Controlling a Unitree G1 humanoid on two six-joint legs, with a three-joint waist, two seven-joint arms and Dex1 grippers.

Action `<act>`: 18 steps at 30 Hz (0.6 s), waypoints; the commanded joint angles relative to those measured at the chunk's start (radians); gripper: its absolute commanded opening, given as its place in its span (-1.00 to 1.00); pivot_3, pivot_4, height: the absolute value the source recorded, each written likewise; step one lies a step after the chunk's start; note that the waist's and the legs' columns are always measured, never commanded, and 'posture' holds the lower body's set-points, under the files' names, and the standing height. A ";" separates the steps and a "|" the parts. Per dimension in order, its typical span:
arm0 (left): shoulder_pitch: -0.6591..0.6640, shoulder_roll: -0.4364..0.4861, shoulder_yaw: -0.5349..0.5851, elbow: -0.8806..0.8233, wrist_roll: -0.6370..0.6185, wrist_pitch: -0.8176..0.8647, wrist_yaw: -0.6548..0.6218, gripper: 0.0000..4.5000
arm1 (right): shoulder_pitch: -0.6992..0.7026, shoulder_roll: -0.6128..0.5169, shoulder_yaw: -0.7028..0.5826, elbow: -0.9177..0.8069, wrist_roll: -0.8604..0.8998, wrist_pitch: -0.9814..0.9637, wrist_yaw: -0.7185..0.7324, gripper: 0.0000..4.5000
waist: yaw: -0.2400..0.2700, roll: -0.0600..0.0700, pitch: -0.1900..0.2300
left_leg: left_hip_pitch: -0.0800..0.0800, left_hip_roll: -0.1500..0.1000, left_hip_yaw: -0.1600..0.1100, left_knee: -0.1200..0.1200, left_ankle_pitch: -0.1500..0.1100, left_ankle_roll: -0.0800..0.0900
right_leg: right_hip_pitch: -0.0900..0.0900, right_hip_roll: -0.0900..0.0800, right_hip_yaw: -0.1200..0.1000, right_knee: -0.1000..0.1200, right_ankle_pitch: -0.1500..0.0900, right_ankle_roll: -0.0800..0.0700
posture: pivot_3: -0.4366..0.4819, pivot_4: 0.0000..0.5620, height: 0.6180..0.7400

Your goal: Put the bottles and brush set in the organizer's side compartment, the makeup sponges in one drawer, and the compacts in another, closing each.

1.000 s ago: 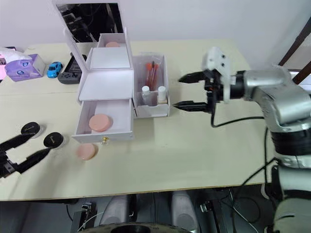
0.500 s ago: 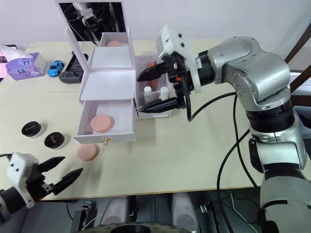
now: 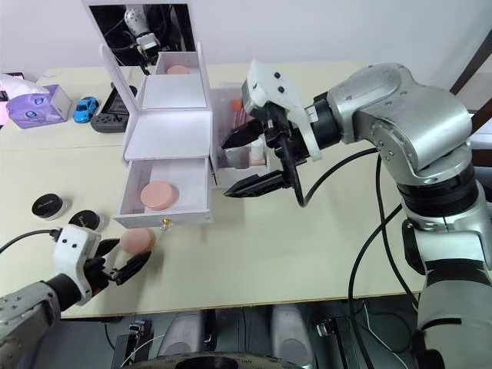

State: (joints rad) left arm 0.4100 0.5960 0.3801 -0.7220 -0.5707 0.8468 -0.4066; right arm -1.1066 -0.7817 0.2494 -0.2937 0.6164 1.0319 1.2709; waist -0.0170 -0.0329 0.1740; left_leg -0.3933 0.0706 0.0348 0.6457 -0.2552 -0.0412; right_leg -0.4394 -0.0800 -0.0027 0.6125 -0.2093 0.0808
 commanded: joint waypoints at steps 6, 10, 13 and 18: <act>-0.086 0.054 -0.059 -0.016 0.004 0.111 0.028 0.98 | -0.020 -0.019 -0.030 -0.047 0.007 0.015 -0.039 1.00 | 0.000 0.000 0.000 | 0.000 0.000 0.000 0.000 0.000 0.000 | 0.001 -0.001 0.000 0.000 0.000 0.000 | -0.05 -0.47 0.83; -0.124 0.070 -0.050 -0.021 -0.009 0.170 0.033 0.75 | -0.024 -0.018 -0.026 -0.034 0.002 0.015 -0.051 1.00 | 0.000 0.000 0.000 | 0.000 0.000 0.000 0.000 0.000 0.000 | 0.001 -0.001 0.000 0.000 0.000 0.000 | -0.05 -0.47 0.83; -0.135 0.079 -0.045 -0.021 -0.009 0.192 0.034 0.23 | -0.027 -0.019 -0.026 -0.029 0.001 0.015 -0.054 1.00 | 0.000 0.000 0.000 | 0.000 0.000 0.000 0.000 0.000 0.000 | 0.001 -0.001 0.000 0.000 0.000 0.000 | -0.05 -0.47 0.83; -0.182 0.154 0.112 0.048 -0.035 0.175 -0.037 0.18 | -0.021 -0.019 -0.022 -0.018 -0.024 -0.024 -0.062 1.00 | 0.000 0.000 0.000 | 0.000 -0.001 -0.001 0.000 0.000 0.000 | 0.000 0.000 0.000 0.000 0.000 0.000 | -0.05 -0.47 0.83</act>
State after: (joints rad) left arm 0.2585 0.7227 0.3987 -0.6858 -0.6014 1.0400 -0.4203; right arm -1.1068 -0.7927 0.2493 -0.3076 0.6006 1.0292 1.2126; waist -0.0168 -0.0333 0.1743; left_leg -0.3935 0.0699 0.0331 0.6457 -0.2552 -0.0412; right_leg -0.4396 -0.0799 -0.0030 0.6124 -0.2093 0.0808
